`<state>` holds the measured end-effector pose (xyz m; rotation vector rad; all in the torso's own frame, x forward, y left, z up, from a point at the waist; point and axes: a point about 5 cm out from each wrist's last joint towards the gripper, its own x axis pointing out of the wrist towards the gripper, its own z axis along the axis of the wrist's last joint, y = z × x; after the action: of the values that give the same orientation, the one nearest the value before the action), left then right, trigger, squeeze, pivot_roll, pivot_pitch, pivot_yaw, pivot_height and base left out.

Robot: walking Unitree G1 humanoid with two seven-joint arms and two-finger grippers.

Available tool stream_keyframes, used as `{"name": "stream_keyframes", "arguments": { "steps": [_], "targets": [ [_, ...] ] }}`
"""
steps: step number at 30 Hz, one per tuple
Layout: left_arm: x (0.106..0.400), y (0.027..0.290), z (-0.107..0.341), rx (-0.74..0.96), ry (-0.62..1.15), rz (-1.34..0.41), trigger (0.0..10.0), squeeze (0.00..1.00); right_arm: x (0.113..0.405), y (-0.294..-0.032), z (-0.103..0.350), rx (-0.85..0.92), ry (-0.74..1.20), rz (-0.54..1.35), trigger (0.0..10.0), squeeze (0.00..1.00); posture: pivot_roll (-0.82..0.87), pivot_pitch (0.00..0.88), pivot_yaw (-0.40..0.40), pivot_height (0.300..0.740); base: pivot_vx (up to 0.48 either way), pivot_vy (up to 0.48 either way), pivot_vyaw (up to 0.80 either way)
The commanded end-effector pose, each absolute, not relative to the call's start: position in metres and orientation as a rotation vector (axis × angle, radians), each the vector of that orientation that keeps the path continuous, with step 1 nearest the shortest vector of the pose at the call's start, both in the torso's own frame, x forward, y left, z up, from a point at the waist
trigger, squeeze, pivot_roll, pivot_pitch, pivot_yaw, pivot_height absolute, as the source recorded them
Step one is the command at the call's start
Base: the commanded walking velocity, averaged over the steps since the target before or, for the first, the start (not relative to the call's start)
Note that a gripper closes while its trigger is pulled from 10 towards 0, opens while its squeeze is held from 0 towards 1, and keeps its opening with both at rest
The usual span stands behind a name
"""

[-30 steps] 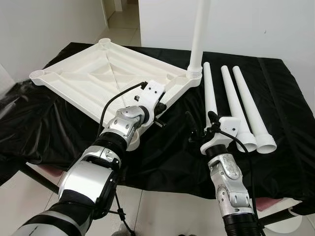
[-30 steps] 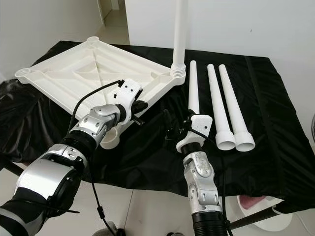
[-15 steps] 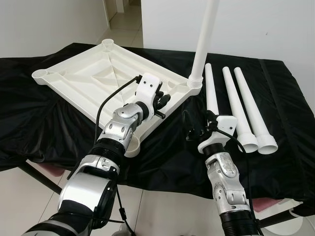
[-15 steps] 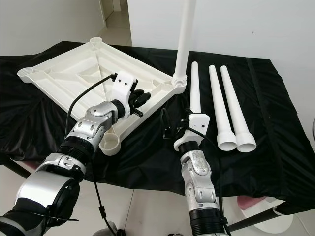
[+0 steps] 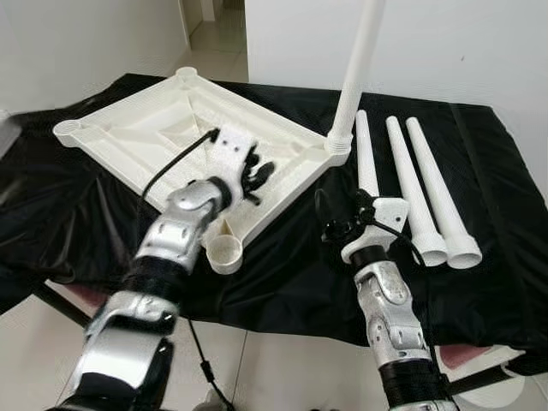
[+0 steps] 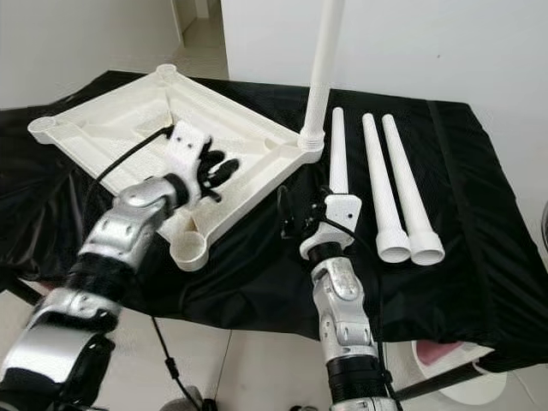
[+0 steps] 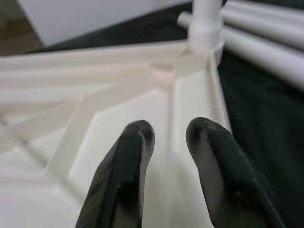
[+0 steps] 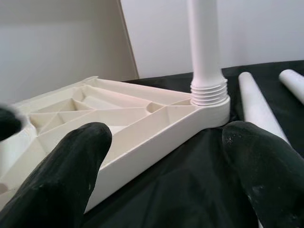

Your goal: Building children table

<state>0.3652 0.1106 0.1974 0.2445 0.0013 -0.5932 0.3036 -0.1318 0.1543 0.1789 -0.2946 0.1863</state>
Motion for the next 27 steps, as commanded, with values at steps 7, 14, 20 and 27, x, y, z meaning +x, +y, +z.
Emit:
{"name": "stream_keyframes", "arguments": {
  "steps": [7,14,20,27],
  "targets": [
    [0.356,0.135,0.187,0.304,0.059,-0.582,10.0,0.00,0.304,-0.139,0.150,0.173,-0.283,0.147,10.0,0.00,0.14,0.083,0.005,0.740,0.000,0.000,0.00],
    [0.349,0.132,0.191,0.101,-0.107,-0.452,10.0,0.00,0.308,-0.148,0.152,0.122,-0.300,0.088,10.0,0.00,0.13,0.081,-0.011,0.740,0.000,0.000,0.00],
    [0.342,0.123,0.184,-0.023,-0.149,-0.421,10.0,0.00,0.308,-0.151,0.150,0.104,-0.292,0.065,10.0,0.00,0.13,0.079,-0.015,0.740,0.000,0.000,0.00],
    [0.330,0.112,0.173,-0.130,-0.215,-0.348,10.0,0.00,0.308,-0.147,0.150,0.050,-0.294,0.071,10.0,0.00,0.12,0.071,-0.030,0.740,0.000,0.000,0.00]
  ]
}}
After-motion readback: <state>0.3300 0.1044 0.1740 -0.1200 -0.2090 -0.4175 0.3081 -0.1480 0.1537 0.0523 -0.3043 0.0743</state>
